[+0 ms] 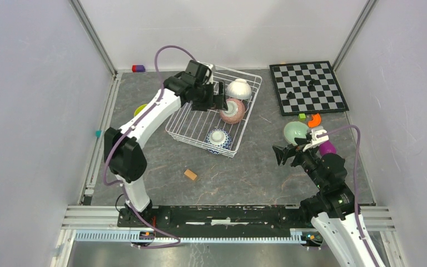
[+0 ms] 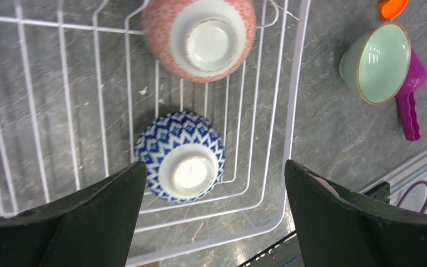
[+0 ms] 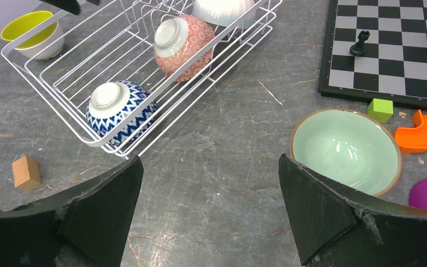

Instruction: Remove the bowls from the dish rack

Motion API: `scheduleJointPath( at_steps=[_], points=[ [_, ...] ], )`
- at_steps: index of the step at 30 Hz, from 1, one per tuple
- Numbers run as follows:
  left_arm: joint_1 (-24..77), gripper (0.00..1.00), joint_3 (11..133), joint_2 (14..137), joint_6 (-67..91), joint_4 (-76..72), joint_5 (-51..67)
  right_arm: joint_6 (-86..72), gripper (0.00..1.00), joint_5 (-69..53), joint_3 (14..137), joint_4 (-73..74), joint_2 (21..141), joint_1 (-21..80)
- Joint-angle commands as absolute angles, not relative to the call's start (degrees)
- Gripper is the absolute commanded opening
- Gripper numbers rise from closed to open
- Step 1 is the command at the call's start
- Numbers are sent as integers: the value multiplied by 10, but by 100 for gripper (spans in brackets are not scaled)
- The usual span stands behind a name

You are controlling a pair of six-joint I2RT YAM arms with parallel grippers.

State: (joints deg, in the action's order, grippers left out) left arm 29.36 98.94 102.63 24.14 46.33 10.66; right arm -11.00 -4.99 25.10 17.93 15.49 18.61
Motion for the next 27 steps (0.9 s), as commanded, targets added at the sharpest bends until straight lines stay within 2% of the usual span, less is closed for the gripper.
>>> scheduleJointPath(
  at_steps=[1, 13, 16, 20, 24, 27],
  points=[
    [314, 100, 1001, 1059, 249, 381, 94, -100, 98, -56, 259, 167, 158, 185],
    [343, 100, 1076, 1181, 292, 353, 2, -92, 98, -63, 267, 168, 170, 185],
    [343, 90, 1089, 1206, 291, 346, 10, -86, 98, -61, 272, 170, 175, 184],
    [340, 86, 1099, 1230, 290, 344, 4, -79, 98, -60, 279, 174, 181, 184],
    [333, 49, 1097, 1242, 295, 340, 10, -82, 98, -60, 278, 174, 183, 185],
    [330, 39, 1053, 1216, 301, 311, 8, -83, 98, -61, 277, 173, 183, 184]
  ],
)
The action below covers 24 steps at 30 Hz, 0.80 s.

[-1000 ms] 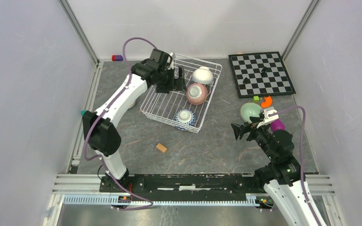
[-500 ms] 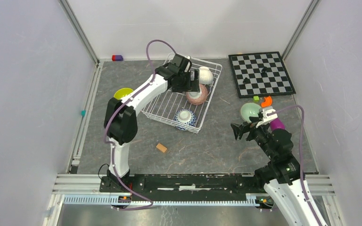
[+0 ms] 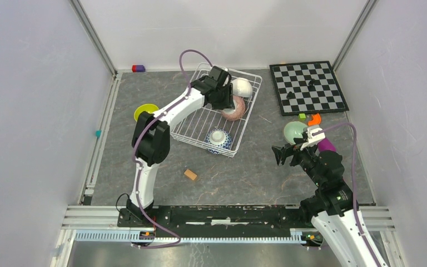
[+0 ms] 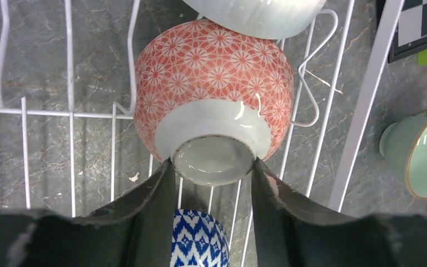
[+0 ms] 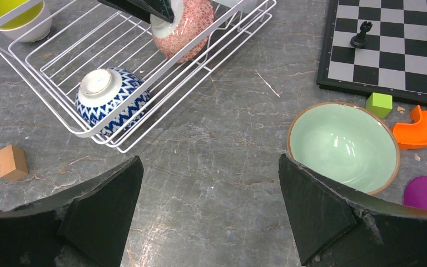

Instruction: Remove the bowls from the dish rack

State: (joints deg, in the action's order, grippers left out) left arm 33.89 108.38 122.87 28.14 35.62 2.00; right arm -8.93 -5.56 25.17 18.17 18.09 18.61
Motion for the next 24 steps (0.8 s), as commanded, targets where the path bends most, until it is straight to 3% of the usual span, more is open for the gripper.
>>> scheduleJointPath(
  at_steps=[1, 8, 24],
  points=[
    [328, 37, 1032, 1203, 304, 298, 9, -84, 98, -60, 276, 173, 184, 184],
    [295, 29, 902, 1137, 334, 197, 116, -90, 98, -73, 298, 155, 236, 184],
    [246, 19, 709, 1061, 404, -45, 272, -171, 87, -240, 457, -11, 589, 185]
  ],
)
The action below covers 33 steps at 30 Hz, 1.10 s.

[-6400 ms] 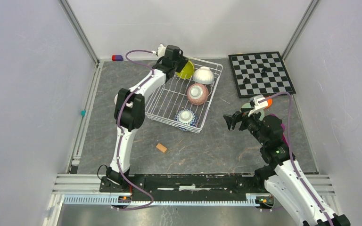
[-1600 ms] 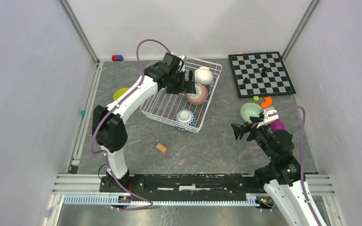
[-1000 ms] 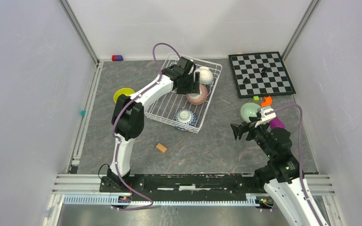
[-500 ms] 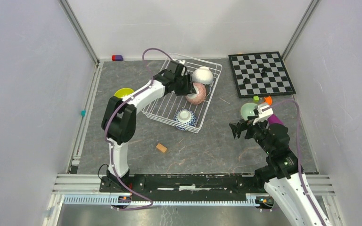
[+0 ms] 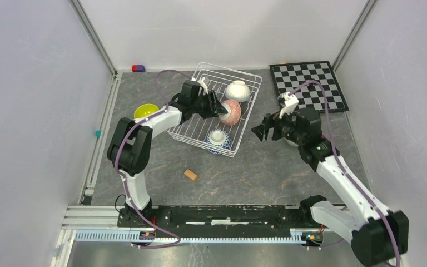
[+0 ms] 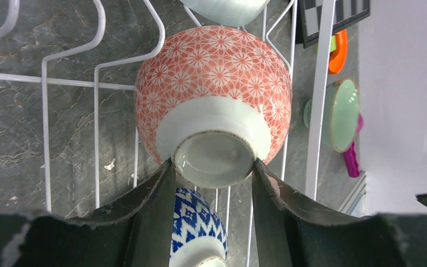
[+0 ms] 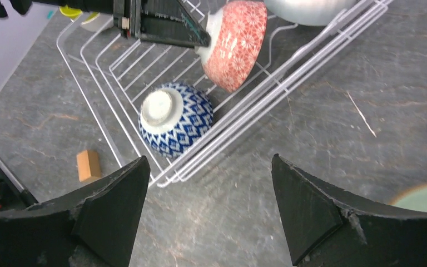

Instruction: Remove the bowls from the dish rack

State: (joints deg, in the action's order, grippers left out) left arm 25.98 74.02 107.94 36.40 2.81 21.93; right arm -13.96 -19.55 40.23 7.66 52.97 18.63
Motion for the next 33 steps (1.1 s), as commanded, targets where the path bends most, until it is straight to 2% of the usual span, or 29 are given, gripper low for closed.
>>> scheduleJointPath(
  at_steps=[1, 9, 20, 24, 27, 33],
  points=[
    [243, 19, 702, 1061, 410, -59, 279, -180, 86, -242, 467, -28, 610, 185],
    [227, 16, 655, 1039, 451, -184, 353, -222, 82, -267, 560, -80, 756, 186],
    [223, 16, 640, 992, 463, -200, 373, -210, 83, -301, 609, -73, 841, 188],
    [222, 16, 637, 979, 470, -201, 378, -220, 95, -311, 615, -76, 861, 190],
    [222, 16, 633, 965, 477, -205, 382, -219, 96, -322, 622, -75, 867, 191],
    [222, 16, 620, 940, 546, -271, 428, -208, 88, -372, 623, -86, 861, 192]
  ],
)
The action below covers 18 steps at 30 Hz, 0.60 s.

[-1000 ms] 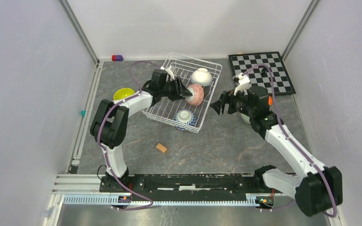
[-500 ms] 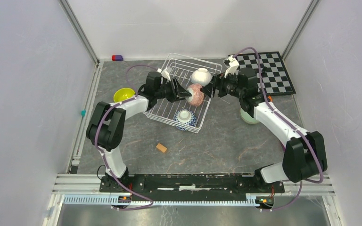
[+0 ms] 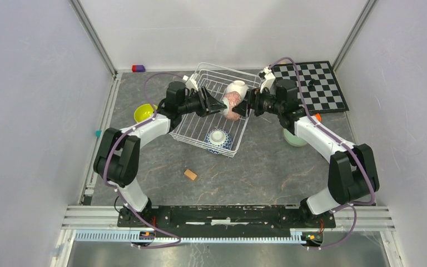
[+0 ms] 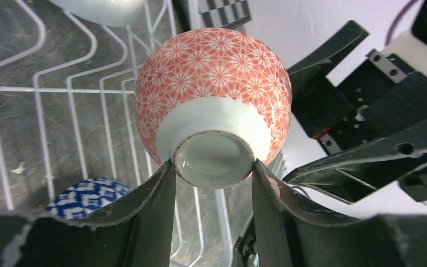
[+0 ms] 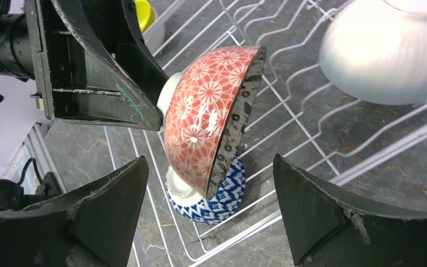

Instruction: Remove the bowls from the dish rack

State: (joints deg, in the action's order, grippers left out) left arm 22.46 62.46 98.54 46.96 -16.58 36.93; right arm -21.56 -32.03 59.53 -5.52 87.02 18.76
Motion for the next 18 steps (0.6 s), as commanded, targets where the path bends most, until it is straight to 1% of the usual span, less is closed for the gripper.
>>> scheduleJointPath(
  at_steps=[1, 5, 6, 7, 9, 10, 11, 12, 13, 14, 15, 16, 18],
  points=[
    [222, 16, 618, 939, 563, -287, 436, -211, 87, -386, 617, -95, 857, 192],
    [222, 17, 611, 927, 597, -317, 453, -232, 74, -431, 586, -159, 829, 193],
    [223, 17, 610, 924, 598, -317, 454, -232, 68, -437, 582, -166, 824, 193],
    [224, 17, 608, 920, 599, -317, 455, -232, 62, -445, 580, -170, 818, 193],
    [225, 18, 607, 914, 602, -317, 457, -232, 46, -453, 577, -175, 808, 194],
    [226, 20, 607, 911, 604, -317, 458, -232, 34, -456, 575, -176, 803, 194],
    [227, 24, 606, 908, 605, -318, 459, -232, 24, -456, 574, -177, 798, 193],
    [227, 34, 604, 903, 605, -319, 460, -232, 11, -455, 573, -176, 790, 193],
    [227, 45, 599, 897, 605, -322, 459, -227, 3, -451, 573, -172, 784, 193],
    [228, 54, 593, 889, 601, -324, 456, -220, 0, -440, 574, -160, 774, 193],
    [227, 63, 586, 878, 596, -320, 451, -204, 0, -416, 576, -137, 765, 193],
    [228, 69, 581, 869, 583, -310, 442, -186, 0, -388, 579, -110, 755, 194],
    [227, 77, 576, 847, 549, -266, 423, -147, 0, -331, 585, -55, 735, 193]
  ],
)
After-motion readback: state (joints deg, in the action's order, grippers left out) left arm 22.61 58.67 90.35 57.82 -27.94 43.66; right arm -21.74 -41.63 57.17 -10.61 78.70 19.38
